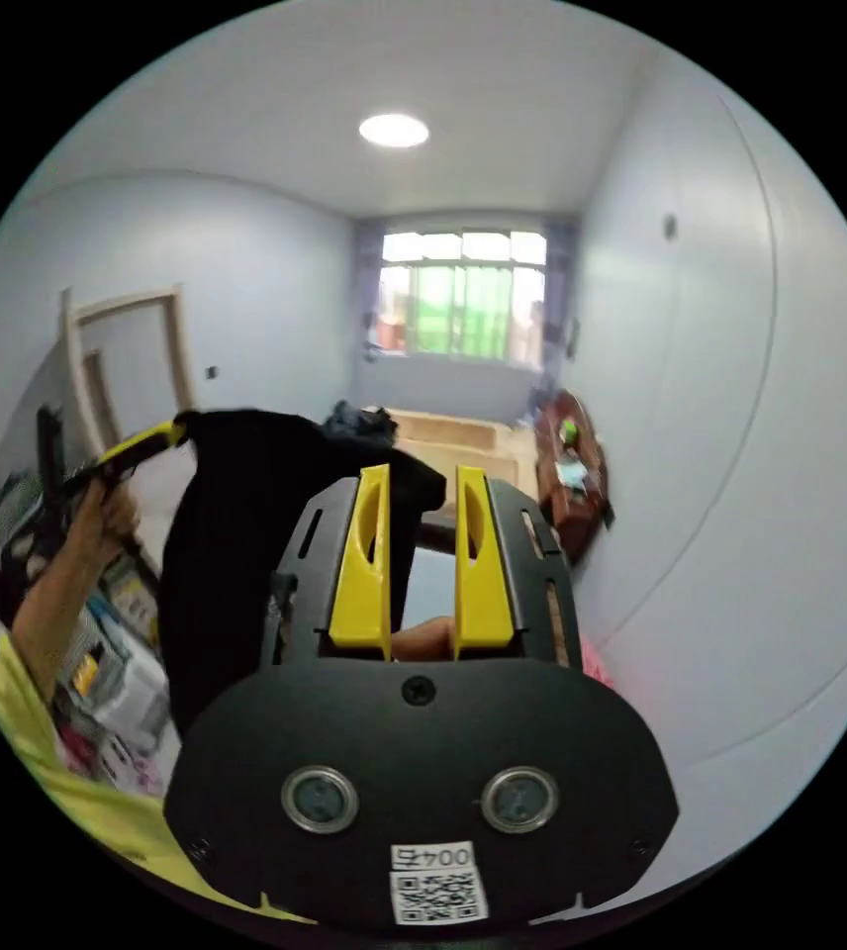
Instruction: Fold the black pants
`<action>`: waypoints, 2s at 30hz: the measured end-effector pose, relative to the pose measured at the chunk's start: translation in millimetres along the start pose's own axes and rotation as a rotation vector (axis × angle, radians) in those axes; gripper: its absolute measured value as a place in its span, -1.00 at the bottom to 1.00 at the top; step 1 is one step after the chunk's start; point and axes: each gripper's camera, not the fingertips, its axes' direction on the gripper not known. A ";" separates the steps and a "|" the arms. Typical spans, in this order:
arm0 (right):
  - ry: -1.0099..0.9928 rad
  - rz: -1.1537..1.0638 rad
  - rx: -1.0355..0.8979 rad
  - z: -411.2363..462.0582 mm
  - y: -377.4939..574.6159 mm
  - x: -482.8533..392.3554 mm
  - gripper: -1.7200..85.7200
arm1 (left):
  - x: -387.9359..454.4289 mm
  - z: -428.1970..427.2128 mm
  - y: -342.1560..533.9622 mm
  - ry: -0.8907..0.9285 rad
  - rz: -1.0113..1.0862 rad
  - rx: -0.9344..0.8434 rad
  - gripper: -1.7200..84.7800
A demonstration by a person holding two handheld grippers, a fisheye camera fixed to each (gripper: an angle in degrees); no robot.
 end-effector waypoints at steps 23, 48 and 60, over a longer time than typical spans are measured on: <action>-0.376 0.401 -0.700 40.6 546.8 176.0 -0.73 | -260.3 -9.8 583.5 -0.013 -0.005 -0.835 -0.66; 0.071 -0.546 -0.929 4.4 573.8 259.7 -0.82 | -392.5 -101.7 698.5 -0.031 0.018 -1.049 -0.72; -0.081 0.286 -0.691 -188.0 506.1 422.9 -0.87 | -434.7 -144.2 691.5 -0.042 0.029 -1.070 -0.72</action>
